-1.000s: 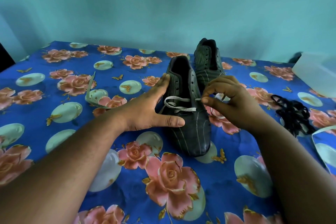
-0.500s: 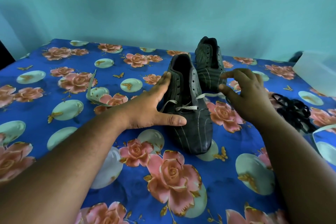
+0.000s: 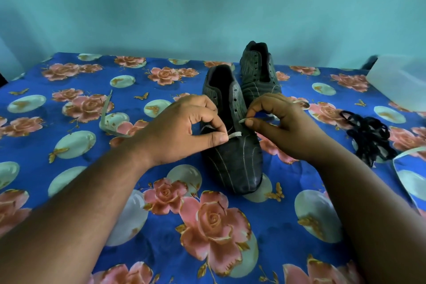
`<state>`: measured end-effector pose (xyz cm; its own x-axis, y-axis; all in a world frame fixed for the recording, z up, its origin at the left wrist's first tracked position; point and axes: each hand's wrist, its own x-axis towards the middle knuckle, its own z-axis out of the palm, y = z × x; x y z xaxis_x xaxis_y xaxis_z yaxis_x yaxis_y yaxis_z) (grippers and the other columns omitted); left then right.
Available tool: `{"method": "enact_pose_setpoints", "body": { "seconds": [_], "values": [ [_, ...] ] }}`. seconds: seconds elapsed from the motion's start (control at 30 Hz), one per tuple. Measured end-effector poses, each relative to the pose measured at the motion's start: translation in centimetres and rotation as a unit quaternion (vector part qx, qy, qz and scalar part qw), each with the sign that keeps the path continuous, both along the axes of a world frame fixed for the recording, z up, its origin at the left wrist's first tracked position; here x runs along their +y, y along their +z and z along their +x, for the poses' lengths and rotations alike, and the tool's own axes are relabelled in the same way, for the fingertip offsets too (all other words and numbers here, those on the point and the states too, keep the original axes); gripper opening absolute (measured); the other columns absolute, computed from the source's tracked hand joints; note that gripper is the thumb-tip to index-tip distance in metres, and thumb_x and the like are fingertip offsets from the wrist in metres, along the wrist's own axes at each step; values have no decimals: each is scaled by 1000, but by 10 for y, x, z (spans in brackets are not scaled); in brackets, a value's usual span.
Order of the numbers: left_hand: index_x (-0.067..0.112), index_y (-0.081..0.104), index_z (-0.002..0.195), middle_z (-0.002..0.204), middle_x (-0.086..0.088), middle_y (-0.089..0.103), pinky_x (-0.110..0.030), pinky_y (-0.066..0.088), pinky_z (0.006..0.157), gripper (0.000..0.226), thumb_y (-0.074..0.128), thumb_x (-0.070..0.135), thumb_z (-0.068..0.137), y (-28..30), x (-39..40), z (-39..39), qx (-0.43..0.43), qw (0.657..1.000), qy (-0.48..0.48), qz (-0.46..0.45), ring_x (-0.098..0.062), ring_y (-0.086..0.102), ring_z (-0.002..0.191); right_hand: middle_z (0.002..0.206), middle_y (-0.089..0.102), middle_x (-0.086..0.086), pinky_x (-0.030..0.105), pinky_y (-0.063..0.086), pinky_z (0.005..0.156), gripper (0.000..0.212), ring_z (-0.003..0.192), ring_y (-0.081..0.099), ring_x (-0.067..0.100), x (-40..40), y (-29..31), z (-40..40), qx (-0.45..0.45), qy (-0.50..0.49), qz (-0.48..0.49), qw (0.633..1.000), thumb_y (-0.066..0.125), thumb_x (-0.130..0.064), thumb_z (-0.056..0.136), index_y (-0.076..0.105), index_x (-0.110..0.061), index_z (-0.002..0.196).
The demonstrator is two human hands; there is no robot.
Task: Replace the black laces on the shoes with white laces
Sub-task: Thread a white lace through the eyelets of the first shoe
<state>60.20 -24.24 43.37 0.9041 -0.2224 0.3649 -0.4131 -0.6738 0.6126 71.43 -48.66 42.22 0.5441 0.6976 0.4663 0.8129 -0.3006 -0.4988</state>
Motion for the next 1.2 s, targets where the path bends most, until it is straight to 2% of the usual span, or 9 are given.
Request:
{"method": "enact_pose_setpoints", "body": {
  "seconds": [0.2, 0.33, 0.43, 0.53, 0.67, 0.8, 0.97, 1.03, 1.2],
  "values": [
    [28, 77, 92, 91, 14, 59, -19, 41, 80, 7, 74, 34, 90, 3, 0, 1, 4, 1000, -2, 3, -15, 58, 95, 104, 67, -12, 33, 47, 95, 16, 106, 60, 11, 3, 1, -2, -4, 0, 7, 1000, 69, -34, 94, 72, -22, 105],
    [28, 71, 93, 94, 9, 64, -25, 45, 90, 15, 62, 40, 93, 1, -3, 1, 56, 998, -15, -30, -13, 60, 97, 100, 69, -12, 30, 47, 93, 13, 101, 62, 10, 6, 2, -3, -28, 7, 13, 1000, 71, -32, 93, 73, -22, 100],
    [31, 71, 93, 94, 8, 67, -20, 45, 85, 18, 59, 45, 90, 2, -4, 1, 69, 997, -7, -37, -9, 61, 94, 97, 67, -12, 31, 49, 89, 6, 98, 62, 12, 7, 1, -3, -17, 6, 10, 1000, 72, -27, 95, 71, -21, 97],
    [31, 76, 94, 88, 12, 64, -14, 40, 75, 19, 71, 46, 83, 3, -3, 0, 45, 998, 3, -32, -6, 57, 86, 96, 66, -11, 27, 49, 87, 7, 96, 62, 12, 7, 0, -2, -5, 8, 11, 1000, 71, -26, 96, 70, -19, 97],
    [30, 80, 92, 86, 15, 61, -28, 44, 77, 19, 78, 44, 80, 2, -3, -1, 22, 999, 1, -41, -13, 58, 88, 96, 66, -10, 26, 49, 86, 12, 96, 62, 11, 8, 0, -4, -10, 6, 16, 1000, 69, -28, 95, 71, -16, 98],
    [27, 78, 89, 87, 6, 67, -43, 47, 89, 6, 75, 32, 89, 3, -8, -2, 28, 998, 4, -60, -18, 60, 90, 96, 66, -10, 32, 51, 86, 10, 96, 62, 11, 9, 0, -4, -8, 1, 13, 1000, 70, -27, 96, 71, -17, 98],
    [32, 80, 89, 86, 3, 70, -37, 51, 81, 16, 74, 44, 80, 4, -7, -3, 62, 992, 20, -109, -16, 60, 87, 96, 66, -12, 32, 51, 85, 17, 95, 63, 13, 9, 0, -4, -2, 0, 14, 1000, 67, -34, 95, 71, -18, 98],
    [33, 80, 89, 83, 4, 67, -34, 48, 78, 11, 77, 41, 81, 4, -6, -2, 43, 995, 28, -88, -14, 58, 85, 96, 66, -11, 33, 52, 85, 20, 95, 63, 13, 10, 0, -4, 1, 0, 17, 1000, 65, -37, 94, 71, -18, 98],
    [31, 80, 91, 83, 11, 63, -40, 50, 79, 5, 80, 33, 86, 6, -6, -2, -1, 998, 42, -43, -13, 59, 84, 96, 66, -9, 36, 53, 84, 20, 95, 64, 13, 10, 0, -4, 6, -1, 16, 1000, 65, -37, 95, 70, -18, 98]
  ]
}}
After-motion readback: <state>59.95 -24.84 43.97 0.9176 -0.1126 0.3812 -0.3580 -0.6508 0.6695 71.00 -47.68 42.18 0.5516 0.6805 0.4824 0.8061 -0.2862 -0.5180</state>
